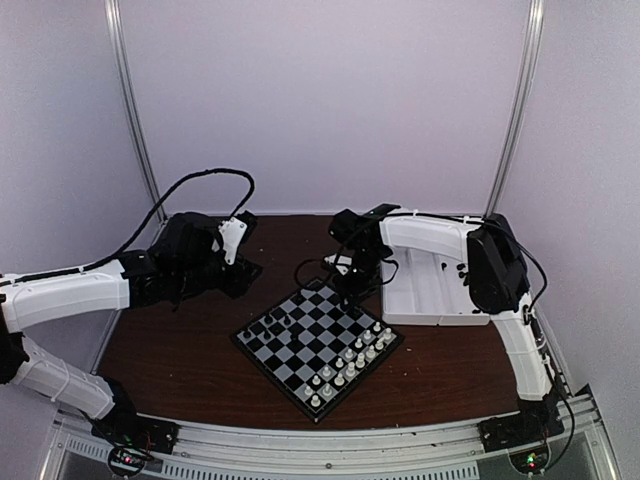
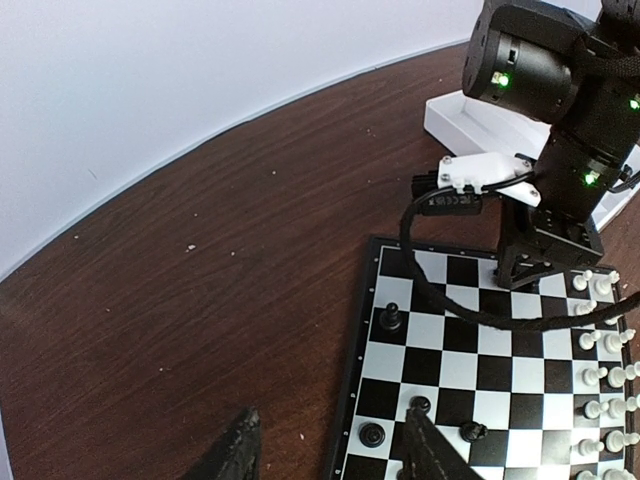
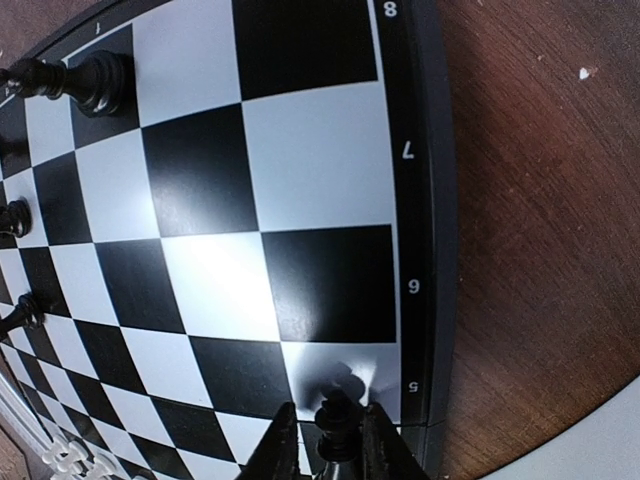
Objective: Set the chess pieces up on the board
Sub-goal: Pick up the chess piece from the chessboard, then place the chess piece on the chessboard.
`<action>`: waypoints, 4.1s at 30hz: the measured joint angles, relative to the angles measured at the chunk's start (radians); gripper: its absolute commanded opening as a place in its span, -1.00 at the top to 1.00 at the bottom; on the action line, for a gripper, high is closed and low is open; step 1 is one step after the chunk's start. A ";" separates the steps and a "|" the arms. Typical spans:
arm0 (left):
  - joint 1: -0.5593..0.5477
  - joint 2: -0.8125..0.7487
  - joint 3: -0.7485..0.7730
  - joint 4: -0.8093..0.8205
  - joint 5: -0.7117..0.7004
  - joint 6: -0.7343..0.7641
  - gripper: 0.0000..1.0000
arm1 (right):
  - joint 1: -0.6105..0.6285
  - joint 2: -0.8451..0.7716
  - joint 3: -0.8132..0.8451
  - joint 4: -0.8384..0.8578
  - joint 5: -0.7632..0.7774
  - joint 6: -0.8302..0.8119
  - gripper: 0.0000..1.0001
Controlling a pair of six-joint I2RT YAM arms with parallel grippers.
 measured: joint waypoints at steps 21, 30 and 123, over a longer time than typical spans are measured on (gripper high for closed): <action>0.000 0.000 0.002 -0.011 -0.002 -0.001 0.01 | 0.013 -0.171 -0.222 0.267 0.001 0.019 0.82; 0.019 -0.009 0.005 -0.039 -0.004 -0.019 -0.03 | 0.049 -0.445 -0.573 0.783 -0.011 0.035 0.84; 0.061 -0.024 0.067 -0.156 0.050 -0.088 -0.04 | 0.179 -0.507 -0.791 0.963 0.004 -0.045 0.47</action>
